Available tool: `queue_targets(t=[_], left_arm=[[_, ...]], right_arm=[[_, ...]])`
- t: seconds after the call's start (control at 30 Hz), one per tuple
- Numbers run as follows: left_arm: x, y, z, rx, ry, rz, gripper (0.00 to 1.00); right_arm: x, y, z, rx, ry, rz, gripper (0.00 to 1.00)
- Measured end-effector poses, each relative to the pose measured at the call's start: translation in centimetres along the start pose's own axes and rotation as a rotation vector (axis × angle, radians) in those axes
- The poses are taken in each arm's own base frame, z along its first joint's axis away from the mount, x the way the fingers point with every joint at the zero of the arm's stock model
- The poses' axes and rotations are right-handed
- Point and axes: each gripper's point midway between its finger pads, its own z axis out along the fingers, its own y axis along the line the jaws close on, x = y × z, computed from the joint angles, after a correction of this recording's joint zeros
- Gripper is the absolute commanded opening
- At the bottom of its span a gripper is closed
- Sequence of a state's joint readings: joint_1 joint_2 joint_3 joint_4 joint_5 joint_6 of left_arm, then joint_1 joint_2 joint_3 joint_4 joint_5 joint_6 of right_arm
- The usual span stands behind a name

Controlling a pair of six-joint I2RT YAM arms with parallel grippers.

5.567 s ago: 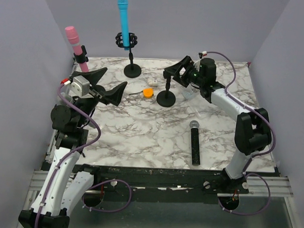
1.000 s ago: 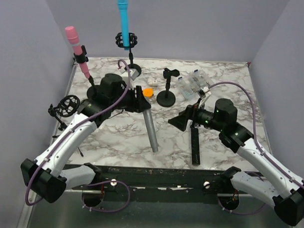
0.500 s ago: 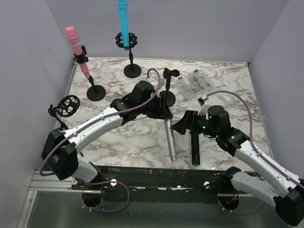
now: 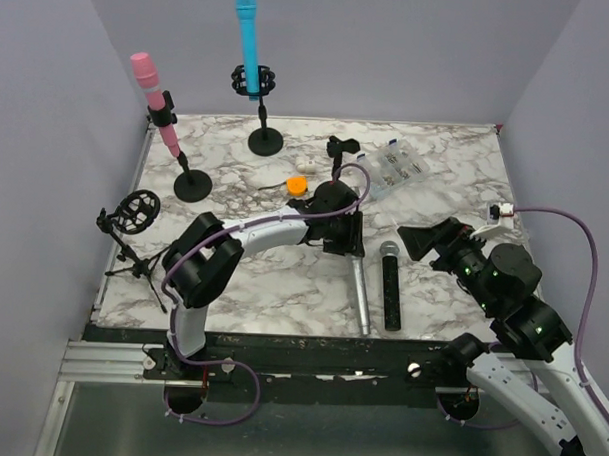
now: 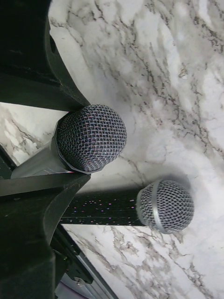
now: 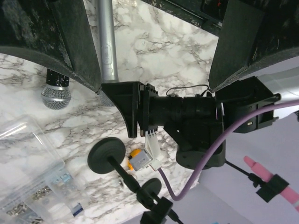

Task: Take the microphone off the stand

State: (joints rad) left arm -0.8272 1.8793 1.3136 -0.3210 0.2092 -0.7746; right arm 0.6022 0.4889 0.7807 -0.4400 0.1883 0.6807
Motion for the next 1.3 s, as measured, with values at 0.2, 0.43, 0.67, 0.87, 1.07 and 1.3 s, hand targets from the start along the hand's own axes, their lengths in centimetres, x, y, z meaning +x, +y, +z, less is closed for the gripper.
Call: queue_targets(t=[0.2, 0.43, 0.67, 0.87, 1.07, 1.3], left_arm=[[-1.3, -0.4, 2.1, -0.015, -0.002, -0.025, 0.0], [-2.4, -0.7, 3.8, -0.029, 0.0, -0.027, 0.19], [-1.9, 0.3, 4.7, -0.068, 0.028, -0.036, 0.48], [-1.8, 0.7, 4.8, -0.088, 0.031, -0.022, 0.8], [-2.1, 0.5, 4.7, -0.082, 0.024, -0.013, 0.94], [-2.2, 0.0, 2.7, -0.081, 0.023, 0.013, 0.99]], right_arm=[[0.8, -1.0, -0.2, 0.042, 0.027, -0.007, 0.97], [0.7, -1.1, -0.4, 0.041, 0.024, -0.005, 0.97], [1.1, -1.3, -0.4, 0.045, 0.03, -0.006, 0.97], [1.2, -1.4, -0.4, 0.047, 0.032, -0.003, 0.97], [1.5, -1.6, -0.2, 0.053, 0.039, -0.002, 0.98], [1.6, -1.7, -0.2, 0.055, 0.041, -0.002, 0.98]])
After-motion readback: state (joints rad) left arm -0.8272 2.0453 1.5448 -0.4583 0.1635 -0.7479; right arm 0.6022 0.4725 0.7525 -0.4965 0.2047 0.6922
